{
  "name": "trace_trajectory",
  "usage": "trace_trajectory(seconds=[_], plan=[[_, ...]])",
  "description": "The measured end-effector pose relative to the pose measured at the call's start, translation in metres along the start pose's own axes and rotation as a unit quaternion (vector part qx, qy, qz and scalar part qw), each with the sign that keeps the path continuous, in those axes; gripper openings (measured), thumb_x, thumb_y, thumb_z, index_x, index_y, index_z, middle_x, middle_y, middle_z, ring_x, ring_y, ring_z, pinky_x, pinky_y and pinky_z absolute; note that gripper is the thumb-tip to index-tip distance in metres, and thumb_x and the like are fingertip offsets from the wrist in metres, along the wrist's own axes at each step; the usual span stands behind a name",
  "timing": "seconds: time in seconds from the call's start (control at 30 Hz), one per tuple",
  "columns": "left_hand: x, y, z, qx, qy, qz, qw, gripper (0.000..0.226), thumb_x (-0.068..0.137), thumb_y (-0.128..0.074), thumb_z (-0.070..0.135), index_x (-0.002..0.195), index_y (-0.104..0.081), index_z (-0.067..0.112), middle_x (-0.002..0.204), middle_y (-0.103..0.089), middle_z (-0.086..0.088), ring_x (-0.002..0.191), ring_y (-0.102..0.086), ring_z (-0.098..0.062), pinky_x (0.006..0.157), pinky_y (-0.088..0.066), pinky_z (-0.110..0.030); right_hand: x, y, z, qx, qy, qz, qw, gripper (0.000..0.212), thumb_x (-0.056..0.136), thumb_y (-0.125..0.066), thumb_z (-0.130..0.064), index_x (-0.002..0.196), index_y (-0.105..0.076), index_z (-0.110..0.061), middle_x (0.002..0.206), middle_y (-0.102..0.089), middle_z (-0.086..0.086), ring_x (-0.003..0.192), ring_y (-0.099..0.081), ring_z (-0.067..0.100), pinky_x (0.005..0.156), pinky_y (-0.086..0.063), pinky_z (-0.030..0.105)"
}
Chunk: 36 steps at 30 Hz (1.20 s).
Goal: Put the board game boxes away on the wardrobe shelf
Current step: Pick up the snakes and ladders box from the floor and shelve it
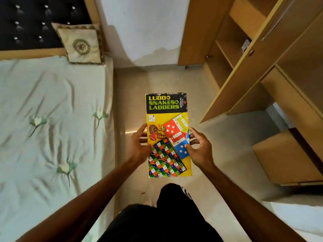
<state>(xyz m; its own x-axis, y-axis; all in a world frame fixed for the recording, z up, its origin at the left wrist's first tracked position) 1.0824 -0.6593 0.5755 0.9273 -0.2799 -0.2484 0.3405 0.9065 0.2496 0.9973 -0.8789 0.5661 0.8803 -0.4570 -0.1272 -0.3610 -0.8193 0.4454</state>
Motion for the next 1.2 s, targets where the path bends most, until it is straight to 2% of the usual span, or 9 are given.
trace_trajectory(seconds=[0.13,0.37,0.53,0.6,0.67,0.73,0.87,1.07,1.2], plan=[[0.106,-0.004,0.025,0.022,-0.01,-0.026,0.999,0.075,0.079,-0.078,0.025,0.143,-0.042,0.039,0.125,-0.056,-0.003,0.109,-0.061,-0.02,0.072,-0.062,-0.045,0.093,-0.006,-0.009,-0.02,0.021,0.034,0.999,0.056,0.089,-0.067,-0.012,0.14,-0.047,-0.022,0.116,-0.054,0.0,0.101,-0.059,0.013,0.06,-0.053,0.008],[0.279,-0.022,0.077,0.052,-0.047,-0.034,0.997,0.072,0.08,-0.077,0.024,0.142,-0.042,0.036,0.125,-0.055,-0.007,0.107,-0.06,-0.024,0.065,-0.06,-0.035,0.274,-0.004,-0.023,-0.028,0.02,0.043,0.998,0.054,0.089,-0.064,-0.007,0.139,-0.049,-0.023,0.114,-0.05,0.001,0.103,-0.057,0.016,0.057,-0.053,0.01],[0.397,-0.036,0.132,0.021,-0.077,-0.022,0.997,0.072,0.077,-0.079,0.015,0.124,-0.042,0.056,0.115,-0.05,-0.004,0.098,-0.06,-0.016,0.067,-0.058,-0.034,0.41,0.012,-0.052,-0.043,0.041,0.051,0.997,0.056,0.086,-0.065,-0.002,0.138,-0.051,-0.019,0.111,-0.051,0.004,0.095,-0.058,0.014,0.058,-0.05,0.007],[0.446,-0.044,0.148,0.03,-0.066,-0.025,0.997,0.067,0.081,-0.075,0.009,0.13,-0.048,0.045,0.119,-0.047,-0.002,0.104,-0.059,-0.019,0.068,-0.059,-0.036,0.459,0.018,-0.061,-0.037,0.031,0.054,0.997,0.056,0.087,-0.065,-0.003,0.138,-0.051,-0.019,0.111,-0.05,0.002,0.096,-0.058,0.014,0.057,-0.051,0.008],[0.499,-0.054,0.164,0.041,-0.056,-0.031,0.997,0.061,0.083,-0.073,0.008,0.136,-0.052,0.029,0.122,-0.043,0.002,0.109,-0.055,-0.018,0.06,-0.058,-0.028,0.511,0.025,-0.068,-0.027,0.032,0.058,0.997,0.055,0.087,-0.066,-0.004,0.138,-0.051,-0.019,0.111,-0.049,0.001,0.097,-0.057,0.013,0.058,-0.052,0.008],[0.559,-0.067,0.178,0.049,-0.058,-0.039,0.996,0.06,0.084,-0.072,0.006,0.137,-0.053,0.024,0.122,-0.042,0.003,0.111,-0.053,-0.018,0.053,-0.056,-0.02,0.569,0.033,-0.07,-0.027,0.023,0.071,0.997,0.055,0.088,-0.066,-0.005,0.138,-0.051,-0.02,0.111,-0.048,0.001,0.097,-0.057,0.014,0.057,-0.054,0.01],[0.66,-0.092,0.199,0.069,-0.076,-0.053,0.993,0.06,0.083,-0.073,0.007,0.138,-0.054,0.023,0.121,-0.044,0.004,0.109,-0.055,-0.018,0.06,-0.059,-0.03,0.662,0.043,-0.067,-0.027,0.016,0.096,0.995,0.055,0.087,-0.067,-0.004,0.137,-0.052,-0.02,0.109,-0.048,-0.001,0.097,-0.058,0.017,0.059,-0.056,0.014],[0.827,-0.14,0.252,0.102,-0.083,-0.116,0.985,0.063,0.081,-0.076,0.011,0.138,-0.053,0.026,0.122,-0.043,0.002,0.112,-0.056,-0.02,0.071,-0.062,-0.044,0.809,0.074,-0.075,0.0,-0.044,0.14,0.989,0.054,0.088,-0.066,-0.004,0.137,-0.053,-0.021,0.115,-0.048,-0.001,0.106,-0.058,0.02,0.069,-0.062,0.034],[0.918,-0.189,0.302,0.125,-0.103,-0.158,0.974,0.059,0.084,-0.074,0.012,0.137,-0.053,0.028,0.122,-0.043,0.004,0.111,-0.055,-0.017,0.072,-0.06,-0.039,0.886,0.115,-0.082,-0.004,-0.059,0.198,0.978,0.052,0.087,-0.064,0.002,0.133,-0.057,-0.021,0.113,-0.049,0.0,0.103,-0.059,0.021,0.071,-0.062,0.037]])
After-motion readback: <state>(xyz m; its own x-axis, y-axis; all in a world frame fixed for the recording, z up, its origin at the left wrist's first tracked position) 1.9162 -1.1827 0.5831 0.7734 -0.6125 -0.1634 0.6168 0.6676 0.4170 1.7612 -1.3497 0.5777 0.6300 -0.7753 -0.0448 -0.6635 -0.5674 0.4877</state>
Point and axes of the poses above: each hand's wrist, its own x-axis towards the middle knuckle, its own y-axis out of the back of the hand, z = x × y, the point moved 2 cm from there along x, towards the middle knuckle
